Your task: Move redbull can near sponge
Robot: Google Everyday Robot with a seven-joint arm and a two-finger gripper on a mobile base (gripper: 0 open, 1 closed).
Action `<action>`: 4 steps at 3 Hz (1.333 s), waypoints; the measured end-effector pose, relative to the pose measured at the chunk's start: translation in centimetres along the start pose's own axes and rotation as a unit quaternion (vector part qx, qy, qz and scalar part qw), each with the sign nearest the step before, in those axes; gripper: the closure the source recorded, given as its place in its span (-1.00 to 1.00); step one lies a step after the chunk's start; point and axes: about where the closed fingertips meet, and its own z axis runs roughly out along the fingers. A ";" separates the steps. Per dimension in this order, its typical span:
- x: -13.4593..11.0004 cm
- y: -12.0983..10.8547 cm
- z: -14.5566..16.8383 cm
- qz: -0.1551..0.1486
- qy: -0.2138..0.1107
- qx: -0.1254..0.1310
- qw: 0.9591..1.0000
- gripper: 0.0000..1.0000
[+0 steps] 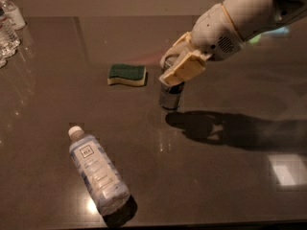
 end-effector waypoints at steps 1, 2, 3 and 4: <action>-1.0 -2.9 0.6 0.005 -0.017 0.008 1.000 1.00; -1.7 -5.3 1.9 0.005 -0.013 0.012 1.000 1.00; -1.6 -7.6 3.1 0.008 -0.007 0.014 1.000 1.00; -1.1 -9.3 4.0 0.011 -0.003 0.017 1.000 1.00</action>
Offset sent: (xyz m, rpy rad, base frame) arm 0.0867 0.0345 0.0011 0.0129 -0.0234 -0.0344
